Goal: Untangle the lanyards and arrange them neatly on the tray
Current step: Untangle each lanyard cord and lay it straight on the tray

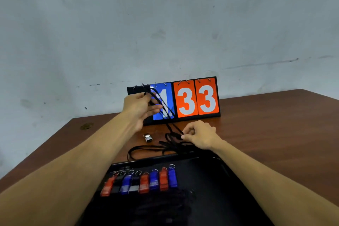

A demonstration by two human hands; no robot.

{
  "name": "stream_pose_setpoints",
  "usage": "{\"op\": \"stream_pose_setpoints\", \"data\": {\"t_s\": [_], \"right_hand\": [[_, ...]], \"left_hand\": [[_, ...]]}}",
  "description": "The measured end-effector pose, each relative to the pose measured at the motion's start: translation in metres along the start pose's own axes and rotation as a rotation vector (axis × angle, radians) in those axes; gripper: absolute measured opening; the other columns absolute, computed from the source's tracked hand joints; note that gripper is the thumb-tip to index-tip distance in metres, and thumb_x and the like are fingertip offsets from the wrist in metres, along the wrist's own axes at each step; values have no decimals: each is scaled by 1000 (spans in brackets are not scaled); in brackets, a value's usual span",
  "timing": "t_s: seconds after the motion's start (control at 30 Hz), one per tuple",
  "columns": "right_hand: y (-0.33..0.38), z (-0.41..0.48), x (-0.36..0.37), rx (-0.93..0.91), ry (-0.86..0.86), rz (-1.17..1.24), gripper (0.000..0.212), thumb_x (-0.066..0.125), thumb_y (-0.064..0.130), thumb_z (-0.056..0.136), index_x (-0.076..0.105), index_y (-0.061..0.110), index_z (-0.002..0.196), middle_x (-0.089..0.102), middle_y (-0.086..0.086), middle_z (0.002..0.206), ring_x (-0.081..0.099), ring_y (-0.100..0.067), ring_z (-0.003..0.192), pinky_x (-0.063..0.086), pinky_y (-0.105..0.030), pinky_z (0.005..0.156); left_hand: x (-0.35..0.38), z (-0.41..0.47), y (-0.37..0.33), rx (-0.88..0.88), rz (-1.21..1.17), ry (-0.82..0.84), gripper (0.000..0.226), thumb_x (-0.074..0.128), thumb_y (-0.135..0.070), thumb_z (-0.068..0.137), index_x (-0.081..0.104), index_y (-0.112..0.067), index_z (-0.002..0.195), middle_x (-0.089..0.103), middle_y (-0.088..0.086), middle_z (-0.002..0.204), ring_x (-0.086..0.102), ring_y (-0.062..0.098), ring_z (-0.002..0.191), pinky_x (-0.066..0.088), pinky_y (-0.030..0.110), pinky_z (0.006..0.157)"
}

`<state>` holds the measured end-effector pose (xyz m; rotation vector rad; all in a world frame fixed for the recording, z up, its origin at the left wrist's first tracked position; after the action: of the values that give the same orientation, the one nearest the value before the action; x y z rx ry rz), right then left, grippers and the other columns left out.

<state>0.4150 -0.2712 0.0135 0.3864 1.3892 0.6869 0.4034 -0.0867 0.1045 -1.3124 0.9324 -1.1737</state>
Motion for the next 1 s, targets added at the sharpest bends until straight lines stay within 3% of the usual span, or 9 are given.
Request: {"op": "stream_pose_setpoints", "data": {"t_s": [0.1, 0.23, 0.37, 0.47, 0.53, 0.6, 0.73, 0.9, 1.0], "right_hand": [[-7, 4, -2, 87, -63, 24, 15, 66, 33, 88, 62, 27, 101, 65, 3, 101, 55, -18, 104, 25, -35, 91], [-17, 5, -4, 173, -98, -28, 23, 61, 28, 91, 58, 25, 114, 64, -1, 111, 53, -22, 112, 27, -38, 98], [-23, 2, -13, 243, -184, -51, 14, 61, 24, 92, 64, 24, 105, 64, 1, 112, 54, -20, 112, 27, -40, 102], [-16, 1, -15, 180, -218, -25, 28, 63, 24, 89, 59, 25, 116, 56, -1, 125, 48, -21, 120, 29, -43, 104], [0, -2, -17, 47, -190, 125, 33, 59, 26, 92, 54, 24, 125, 51, -1, 130, 46, -20, 124, 31, -43, 108], [24, -7, -24, -77, -128, 381, 34, 48, 30, 98, 50, 20, 131, 52, 0, 131, 48, -15, 122, 39, -34, 102], [69, -18, -38, -99, 7, 702, 46, 27, 47, 101, 50, 21, 131, 60, 3, 118, 53, -10, 112, 35, -26, 90], [88, -40, -46, -159, 132, 647, 30, 33, 52, 97, 55, 34, 106, 72, -2, 98, 67, -15, 94, 43, -33, 94], [86, -51, -50, -190, 191, 558, 40, 48, 41, 96, 42, 21, 131, 74, -2, 93, 70, -13, 81, 44, -30, 92]], "left_hand": [[-13, 7, 2, 78, 118, -207, 15, 45, -8, 97, 59, -2, 96, 59, 9, 65, 59, 12, 38, 50, 19, 40], [-19, 8, -7, 128, 143, -301, 16, 46, -8, 97, 61, -3, 96, 59, 8, 65, 60, 17, 48, 50, 18, 41], [-10, 2, -10, 121, 193, -212, 16, 45, -10, 98, 61, -4, 98, 61, 8, 68, 62, 20, 53, 52, 19, 44], [3, -5, -16, 144, 251, -83, 17, 47, -12, 98, 62, -5, 94, 62, 9, 70, 63, 17, 50, 54, 21, 47], [9, -8, -24, 170, 313, -11, 17, 48, -11, 97, 63, -3, 96, 63, 9, 70, 63, 16, 48, 55, 22, 49], [13, -13, -32, 197, 375, 59, 19, 47, -11, 97, 64, -1, 100, 63, 9, 68, 63, 16, 48, 55, 24, 51], [20, -28, -45, 236, 506, 139, 20, 48, -11, 95, 67, -4, 96, 65, 7, 67, 62, 15, 45, 50, 24, 48], [21, -46, -59, 334, 712, 137, 18, 50, -14, 93, 67, -8, 92, 68, 2, 67, 44, 3, 32, 35, 11, 38], [20, -57, -67, 346, 761, 142, 20, 52, -14, 92, 69, -6, 95, 67, 3, 67, 41, 2, 33, 37, 15, 43]]}}
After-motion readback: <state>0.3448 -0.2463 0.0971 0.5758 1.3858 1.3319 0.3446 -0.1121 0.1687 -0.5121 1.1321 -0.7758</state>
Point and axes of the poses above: each hand's wrist, its own z-axis towards the middle knuckle, its own x-axis out of the palm, y = z × x, the point moved 3 cm from there along z, towards the middle knuckle
